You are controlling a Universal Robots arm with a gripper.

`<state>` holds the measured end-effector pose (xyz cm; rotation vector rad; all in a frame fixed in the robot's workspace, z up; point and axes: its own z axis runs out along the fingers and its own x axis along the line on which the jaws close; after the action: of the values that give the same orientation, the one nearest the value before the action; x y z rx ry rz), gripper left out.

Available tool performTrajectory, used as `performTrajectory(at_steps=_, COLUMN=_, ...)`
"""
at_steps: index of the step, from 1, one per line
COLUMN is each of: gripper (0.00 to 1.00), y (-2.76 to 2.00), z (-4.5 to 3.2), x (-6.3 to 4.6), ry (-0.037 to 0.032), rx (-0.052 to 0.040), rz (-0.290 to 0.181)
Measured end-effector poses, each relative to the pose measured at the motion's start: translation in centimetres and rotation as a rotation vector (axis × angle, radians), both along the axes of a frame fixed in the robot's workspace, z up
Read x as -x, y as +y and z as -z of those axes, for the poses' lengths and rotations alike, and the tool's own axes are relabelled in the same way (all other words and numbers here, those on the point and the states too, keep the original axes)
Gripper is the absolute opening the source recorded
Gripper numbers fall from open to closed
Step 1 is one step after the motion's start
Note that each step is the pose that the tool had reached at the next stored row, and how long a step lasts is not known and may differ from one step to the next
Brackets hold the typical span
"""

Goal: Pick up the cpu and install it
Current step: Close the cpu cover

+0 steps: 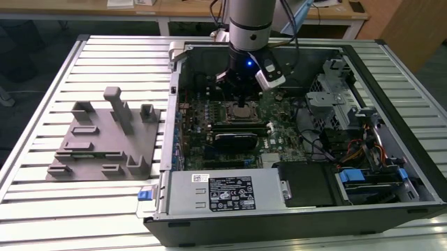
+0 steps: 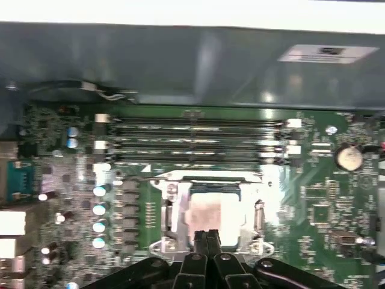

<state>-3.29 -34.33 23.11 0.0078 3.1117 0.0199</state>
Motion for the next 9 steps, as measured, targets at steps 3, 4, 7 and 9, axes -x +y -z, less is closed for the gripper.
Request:
performTrajectory(at_steps=3, gripper=0.11, y=0.11, z=-0.01, x=-0.47, ry=0.0001, rx=0.0017, rz=0.0)
performTrajectory(at_steps=4, gripper=0.11, y=0.12, z=-0.06, x=-0.47, ry=0.0002, rx=0.002, rz=0.0)
performTrajectory(at_steps=7, gripper=0.11, y=0.13, z=-0.46, x=-0.47, ry=0.0001, rx=0.0018, rz=0.0)
performTrajectory(at_steps=9, gripper=0.11, y=0.13, z=-0.46, x=-0.47, ry=-0.0001, rx=0.0016, rz=0.0)
